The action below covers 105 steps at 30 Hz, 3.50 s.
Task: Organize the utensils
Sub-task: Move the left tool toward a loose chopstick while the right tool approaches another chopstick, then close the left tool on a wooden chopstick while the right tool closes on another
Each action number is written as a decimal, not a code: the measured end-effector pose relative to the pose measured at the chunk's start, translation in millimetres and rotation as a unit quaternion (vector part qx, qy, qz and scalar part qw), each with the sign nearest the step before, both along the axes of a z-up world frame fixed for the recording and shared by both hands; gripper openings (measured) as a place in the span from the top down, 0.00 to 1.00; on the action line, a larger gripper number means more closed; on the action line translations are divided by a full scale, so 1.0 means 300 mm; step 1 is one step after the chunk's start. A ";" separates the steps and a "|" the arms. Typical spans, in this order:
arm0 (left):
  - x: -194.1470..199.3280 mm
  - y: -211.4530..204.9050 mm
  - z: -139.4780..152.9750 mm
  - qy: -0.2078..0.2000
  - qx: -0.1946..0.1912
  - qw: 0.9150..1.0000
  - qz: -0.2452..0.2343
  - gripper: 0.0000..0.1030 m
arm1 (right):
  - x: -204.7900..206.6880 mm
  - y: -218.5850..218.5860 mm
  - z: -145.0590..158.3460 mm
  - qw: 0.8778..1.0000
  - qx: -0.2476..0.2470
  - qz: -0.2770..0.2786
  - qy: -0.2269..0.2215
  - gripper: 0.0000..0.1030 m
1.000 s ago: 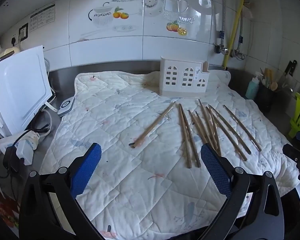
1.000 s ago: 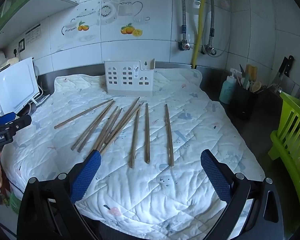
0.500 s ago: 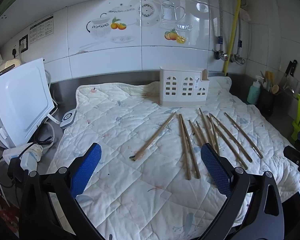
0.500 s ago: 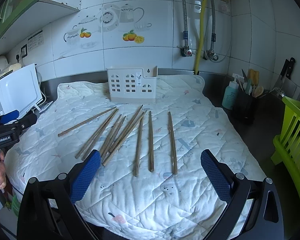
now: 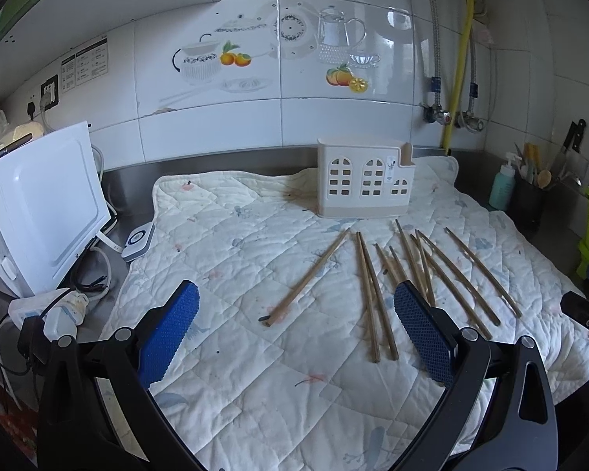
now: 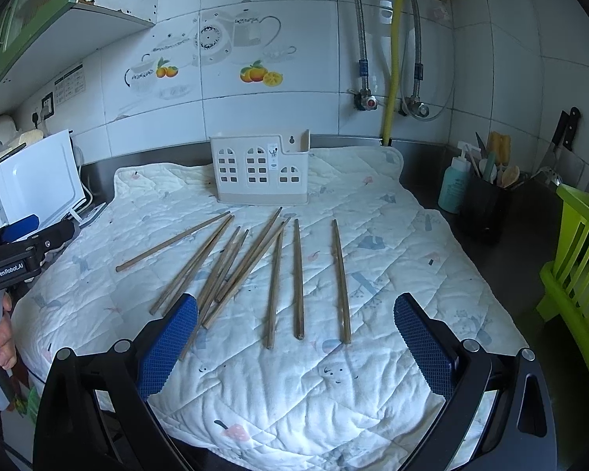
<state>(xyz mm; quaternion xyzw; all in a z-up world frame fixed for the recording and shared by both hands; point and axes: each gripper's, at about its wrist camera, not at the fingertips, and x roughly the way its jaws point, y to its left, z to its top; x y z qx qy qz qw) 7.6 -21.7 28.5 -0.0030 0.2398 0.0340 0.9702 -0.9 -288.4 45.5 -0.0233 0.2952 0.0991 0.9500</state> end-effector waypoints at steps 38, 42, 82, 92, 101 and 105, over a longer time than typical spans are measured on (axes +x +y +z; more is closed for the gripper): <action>0.125 0.076 -0.138 0.044 0.012 0.996 -0.076 0.25 | 0.107 0.000 -0.088 0.999 0.007 0.000 0.037 0.07; 0.182 0.098 -0.175 0.070 -0.005 0.993 -0.094 0.32 | 0.133 -0.002 -0.111 0.999 0.010 0.003 0.047 0.09; 0.524 0.122 -0.354 0.192 0.001 0.966 -0.172 0.85 | 0.371 -0.067 -0.287 0.990 0.031 -0.021 0.134 0.49; 0.515 0.104 -0.348 0.191 0.013 0.968 -0.164 0.91 | 0.374 -0.094 -0.317 0.988 0.042 -0.024 0.148 0.60; 0.523 0.094 -0.358 0.196 0.009 0.965 -0.172 0.91 | 0.381 -0.115 -0.327 0.987 0.044 -0.034 0.149 0.73; 0.516 0.082 -0.354 0.191 0.015 0.968 -0.162 0.92 | 0.376 -0.109 -0.328 0.989 0.022 -0.039 0.143 0.84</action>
